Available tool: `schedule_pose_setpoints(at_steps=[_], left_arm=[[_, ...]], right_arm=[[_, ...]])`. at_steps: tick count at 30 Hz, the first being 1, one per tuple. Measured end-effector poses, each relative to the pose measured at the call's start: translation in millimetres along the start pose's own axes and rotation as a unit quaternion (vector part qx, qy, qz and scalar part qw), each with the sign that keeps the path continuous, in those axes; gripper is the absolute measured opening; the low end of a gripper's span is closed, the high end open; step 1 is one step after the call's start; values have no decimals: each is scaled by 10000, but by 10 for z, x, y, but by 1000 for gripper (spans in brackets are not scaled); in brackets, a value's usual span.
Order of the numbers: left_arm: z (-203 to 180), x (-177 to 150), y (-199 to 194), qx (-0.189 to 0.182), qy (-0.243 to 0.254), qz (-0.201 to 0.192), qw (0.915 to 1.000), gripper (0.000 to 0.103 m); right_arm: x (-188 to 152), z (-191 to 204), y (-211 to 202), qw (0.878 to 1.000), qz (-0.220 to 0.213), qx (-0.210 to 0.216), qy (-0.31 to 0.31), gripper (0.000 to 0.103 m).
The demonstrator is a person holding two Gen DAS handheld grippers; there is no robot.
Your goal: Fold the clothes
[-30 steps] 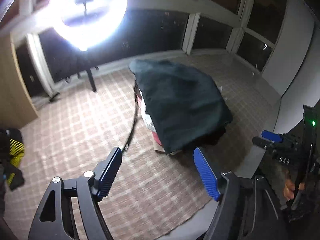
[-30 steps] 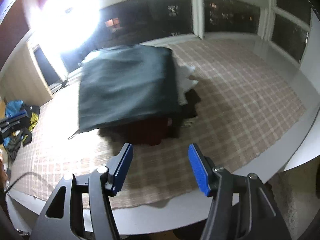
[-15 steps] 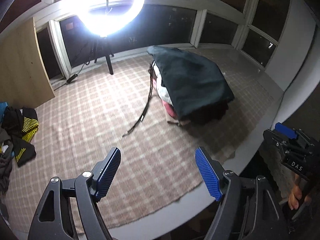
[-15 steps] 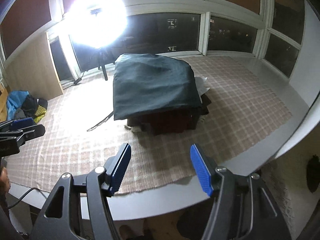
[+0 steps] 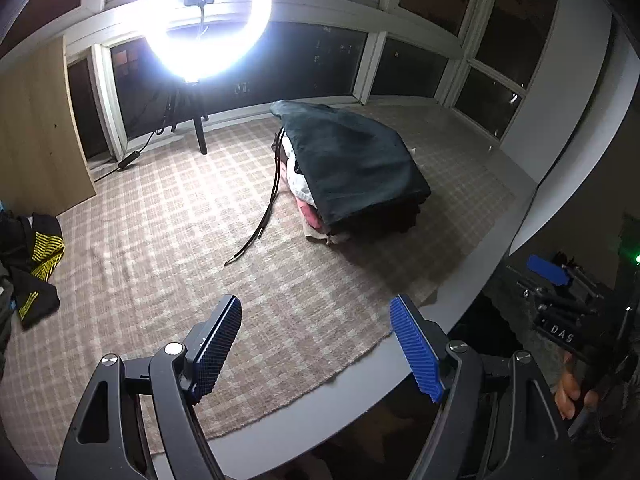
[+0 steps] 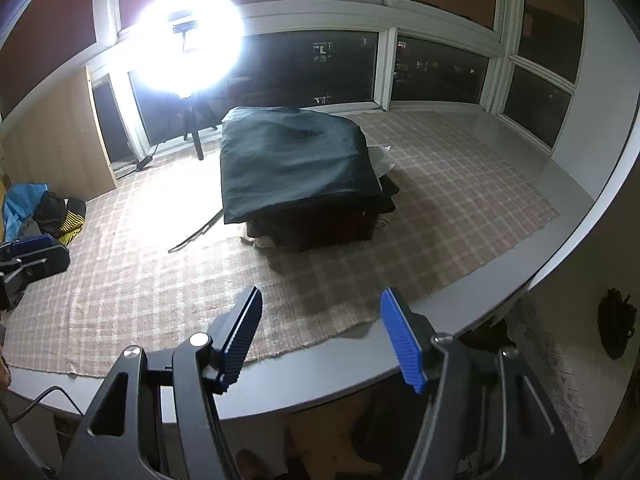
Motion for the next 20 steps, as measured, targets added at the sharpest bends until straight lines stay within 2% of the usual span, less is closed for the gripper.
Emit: schedule_pose_setpoints(at_steps=[2, 6, 13, 15, 18, 20], left_arm=[[15, -8, -15, 17, 3, -39, 10000, 75], [-30, -15, -123, 231, 274, -470, 9982, 75], [-58, -16, -30, 135, 117, -116, 9998, 77], [-73, -23, -28, 179, 137, -76, 9997, 83], [-102, -6, -108, 240, 191, -244, 9992, 102], [-128, 8, -181, 75, 211, -380, 9990, 102]], right_arm=[[-1, 5, 1, 10000, 7, 3, -20, 61], [-18, 12, 3, 10000, 12, 50, 2, 61], [-16, -4, 22, 10000, -4, 41, 3, 61], [-18, -7, 17, 10000, -18, 44, 16, 61], [-24, -1, 15, 10000, -40, 9, -6, 61], [-28, 13, 15, 10000, -41, -2, -32, 61]])
Point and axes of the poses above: each gripper's, at about its wrist camera, not at the fingertips, and y roughly the way its jaws point, z to its left, x to its top, the point moved 2 cm from there along y, roughly the way its jaws point, and after that the axes turned 8 degrees about -z, right-handed, at the moved point
